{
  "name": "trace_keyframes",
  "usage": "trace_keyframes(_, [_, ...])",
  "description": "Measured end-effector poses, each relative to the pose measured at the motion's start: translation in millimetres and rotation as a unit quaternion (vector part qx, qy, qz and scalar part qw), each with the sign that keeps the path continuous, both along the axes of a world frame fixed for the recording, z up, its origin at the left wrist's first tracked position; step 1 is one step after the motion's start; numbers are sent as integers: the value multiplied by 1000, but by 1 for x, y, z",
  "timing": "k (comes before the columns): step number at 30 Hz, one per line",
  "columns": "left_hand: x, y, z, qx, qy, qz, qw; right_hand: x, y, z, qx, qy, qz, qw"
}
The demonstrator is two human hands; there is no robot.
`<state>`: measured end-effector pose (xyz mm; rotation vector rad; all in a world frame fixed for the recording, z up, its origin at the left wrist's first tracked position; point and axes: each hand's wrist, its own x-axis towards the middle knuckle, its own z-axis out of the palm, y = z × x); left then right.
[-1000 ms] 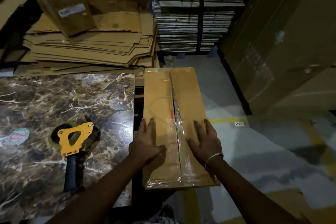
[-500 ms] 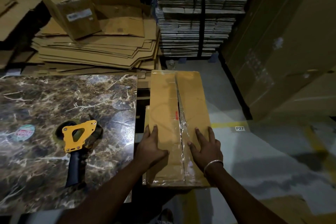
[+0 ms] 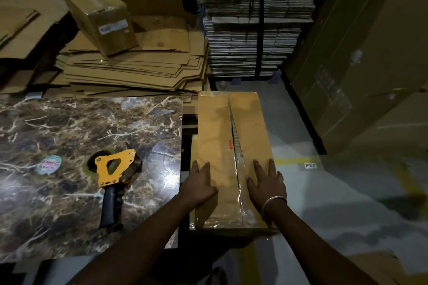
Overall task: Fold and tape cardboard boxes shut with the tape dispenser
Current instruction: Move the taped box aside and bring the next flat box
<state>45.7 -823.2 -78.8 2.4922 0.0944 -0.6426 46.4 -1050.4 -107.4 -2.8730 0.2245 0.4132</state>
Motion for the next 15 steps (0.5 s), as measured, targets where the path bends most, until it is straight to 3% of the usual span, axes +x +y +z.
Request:
trace_keyframes(6, [-5,37,10,-25,-67,8,997,7,43,22,15,-52,-28,998])
trace_keyframes(12, [10,120,26,-112,-112,31,987,24,134,39,63,-168,42,983])
trace_keyframes(15, [22,180,32,-120,-143,23,982,29,207,49,92,-185,77,975])
